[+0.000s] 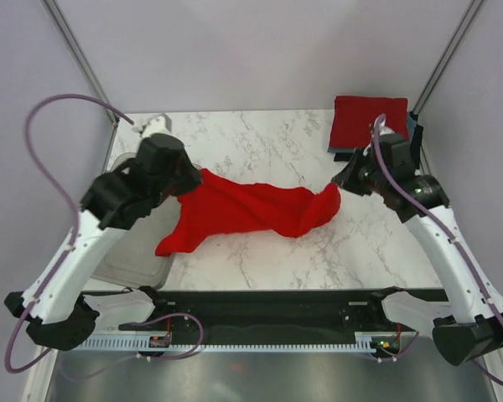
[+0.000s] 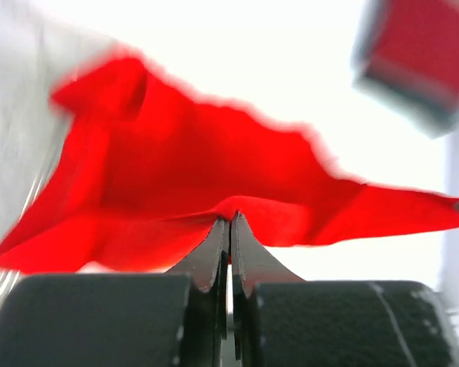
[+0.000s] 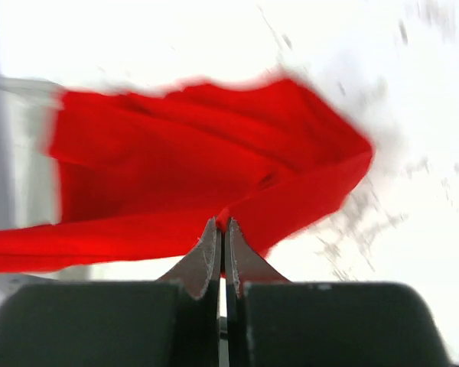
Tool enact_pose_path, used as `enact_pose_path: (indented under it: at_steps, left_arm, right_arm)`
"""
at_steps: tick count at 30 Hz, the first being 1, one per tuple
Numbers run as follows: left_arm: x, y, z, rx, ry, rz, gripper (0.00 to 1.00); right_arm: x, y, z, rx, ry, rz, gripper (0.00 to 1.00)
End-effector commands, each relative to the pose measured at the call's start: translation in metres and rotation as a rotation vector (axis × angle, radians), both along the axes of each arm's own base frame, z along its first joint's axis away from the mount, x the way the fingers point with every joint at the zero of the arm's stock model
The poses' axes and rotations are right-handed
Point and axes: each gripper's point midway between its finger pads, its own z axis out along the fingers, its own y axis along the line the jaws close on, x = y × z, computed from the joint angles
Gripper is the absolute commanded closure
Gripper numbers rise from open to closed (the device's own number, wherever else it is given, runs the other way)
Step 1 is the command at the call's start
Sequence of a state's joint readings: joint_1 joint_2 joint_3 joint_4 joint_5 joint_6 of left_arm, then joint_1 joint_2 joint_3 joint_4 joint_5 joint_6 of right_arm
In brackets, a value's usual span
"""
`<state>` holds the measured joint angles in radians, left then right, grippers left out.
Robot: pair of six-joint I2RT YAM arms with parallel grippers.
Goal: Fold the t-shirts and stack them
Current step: Flatten the tshirt out
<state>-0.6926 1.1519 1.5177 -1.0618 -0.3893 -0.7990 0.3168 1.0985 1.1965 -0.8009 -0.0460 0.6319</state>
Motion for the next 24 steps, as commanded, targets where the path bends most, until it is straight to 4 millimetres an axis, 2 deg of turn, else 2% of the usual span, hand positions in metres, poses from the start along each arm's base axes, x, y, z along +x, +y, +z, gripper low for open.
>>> enact_pose_path:
  at_steps: [1, 2, 3, 4, 5, 6, 7, 8, 9, 10, 11, 12, 13, 14, 15, 16, 18, 19, 24]
  left_arm:
    - [-0.013, 0.038, 0.082, 0.008, -0.177, 0.056, 0.98]
    - [-0.014, 0.041, 0.101, 0.000, -0.224, 0.045, 0.98]
    - [-0.019, 0.046, 0.135, -0.050, -0.305, 0.046, 0.98]
    - [-0.023, 0.050, 0.151, -0.067, -0.347, 0.040, 0.98]
    - [-0.027, 0.054, 0.168, -0.073, -0.402, 0.027, 0.98]
    - [-0.035, 0.060, 0.192, -0.107, -0.468, 0.021, 0.98]
    - [-0.039, 0.062, 0.205, -0.126, -0.511, 0.008, 0.98]
    - [-0.051, 0.067, 0.226, -0.161, -0.590, -0.025, 0.98]
    - [-0.058, 0.069, 0.238, -0.187, -0.634, -0.043, 0.98]
    - [-0.065, 0.071, 0.247, -0.205, -0.669, -0.061, 0.98]
    - [-0.073, 0.070, 0.254, -0.224, -0.698, -0.096, 0.98]
    - [-0.087, 0.078, 0.267, -0.265, -0.755, -0.105, 0.98]
    - [-0.096, 0.078, 0.272, -0.286, -0.779, -0.137, 0.98]
    - [-0.103, 0.080, 0.279, -0.306, -0.811, -0.151, 0.98]
    - [-0.108, 0.081, 0.279, -0.316, -0.826, -0.163, 0.98]
    - [-0.124, 0.091, 0.292, -0.360, -0.890, -0.169, 0.98]
    - [-0.136, 0.090, 0.295, -0.389, -0.929, -0.215, 0.98]
    - [-0.156, 0.097, 0.309, -0.438, -1.002, -0.247, 0.98]
    - [-0.188, 0.101, 0.328, -0.515, -1.100, -0.335, 0.98]
  right_arm:
    - [0.008, 0.007, 0.108, 0.053, -0.234, 0.049, 1.00]
    - [0.006, 0.004, 0.162, 0.079, -0.355, 0.044, 1.00]
    - [0.004, 0.002, 0.186, 0.082, -0.406, 0.041, 1.00]
    - [0.003, -0.003, 0.201, 0.061, -0.434, 0.031, 1.00]
    - [-0.009, -0.011, 0.249, 0.082, -0.548, 0.013, 1.00]
    - [-0.017, -0.015, 0.266, 0.082, -0.590, 0.006, 1.00]
    - [-0.022, -0.024, 0.285, 0.077, -0.645, -0.028, 1.00]
    - [-0.041, -0.035, 0.316, 0.089, -0.737, -0.053, 1.00]
    - [-0.051, -0.043, 0.332, 0.096, -0.791, -0.078, 1.00]
    - [-0.069, -0.055, 0.349, 0.102, -0.858, -0.110, 1.00]
    - [-0.082, -0.063, 0.360, 0.098, -0.910, -0.127, 1.00]
    - [-0.095, -0.069, 0.376, 0.112, -0.979, -0.143, 1.00]
    - [-0.122, -0.080, 0.391, 0.129, -1.059, -0.155, 1.00]
    - [-0.130, -0.084, 0.393, 0.117, -1.093, -0.158, 1.00]
    - [-0.145, -0.088, 0.407, 0.132, -1.166, -0.161, 1.00]
    - [-0.171, -0.096, 0.416, 0.147, -1.234, -0.162, 1.00]
    - [-0.193, -0.103, 0.426, 0.148, -1.320, -0.162, 1.00]
    - [-0.213, -0.111, 0.430, 0.162, -1.365, -0.178, 1.00]
    - [-0.254, -0.125, 0.448, 0.161, -1.466, -0.190, 1.00]
